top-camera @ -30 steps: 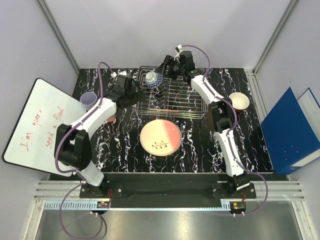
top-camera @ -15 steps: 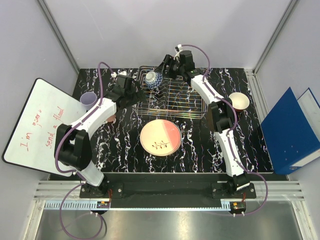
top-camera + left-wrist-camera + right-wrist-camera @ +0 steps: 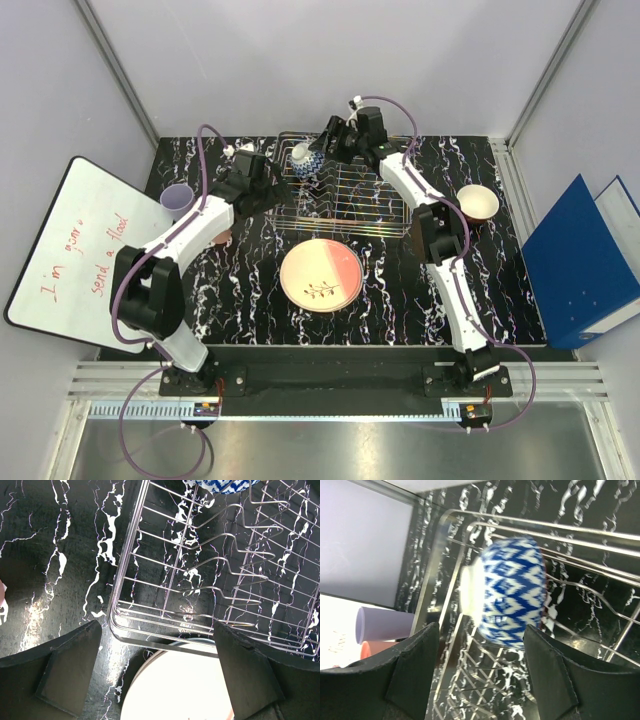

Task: Unload the mixed dishes from the dish rack
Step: Pick up the bowl from the dish rack.

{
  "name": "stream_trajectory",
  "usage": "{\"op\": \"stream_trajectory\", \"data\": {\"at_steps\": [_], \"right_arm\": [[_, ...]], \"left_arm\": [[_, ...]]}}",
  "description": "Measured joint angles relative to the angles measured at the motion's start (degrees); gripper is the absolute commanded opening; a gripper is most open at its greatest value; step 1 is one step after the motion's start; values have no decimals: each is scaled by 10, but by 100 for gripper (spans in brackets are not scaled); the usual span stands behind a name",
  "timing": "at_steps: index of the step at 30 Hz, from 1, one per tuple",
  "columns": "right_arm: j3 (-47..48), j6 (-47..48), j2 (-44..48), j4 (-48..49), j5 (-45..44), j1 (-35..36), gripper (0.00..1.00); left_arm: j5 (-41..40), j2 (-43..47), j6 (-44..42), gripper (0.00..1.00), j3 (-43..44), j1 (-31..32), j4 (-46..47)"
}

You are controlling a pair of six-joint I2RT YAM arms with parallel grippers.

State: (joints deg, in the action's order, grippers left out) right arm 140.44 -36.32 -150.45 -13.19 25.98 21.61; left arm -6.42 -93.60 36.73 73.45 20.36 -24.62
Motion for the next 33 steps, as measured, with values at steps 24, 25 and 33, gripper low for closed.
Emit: {"op": "stream_trajectory", "data": {"at_steps": [24, 25, 33], "right_arm": [[33, 8, -31, -12, -8, 0, 76], [39, 6, -35, -12, -6, 0, 76], [90, -1, -70, -10, 43, -2, 72]], "left_arm": [[3, 0, 4, 97, 0, 0, 3], [3, -1, 4, 97, 0, 0, 3], [12, -14, 5, 97, 0, 0, 3]]}}
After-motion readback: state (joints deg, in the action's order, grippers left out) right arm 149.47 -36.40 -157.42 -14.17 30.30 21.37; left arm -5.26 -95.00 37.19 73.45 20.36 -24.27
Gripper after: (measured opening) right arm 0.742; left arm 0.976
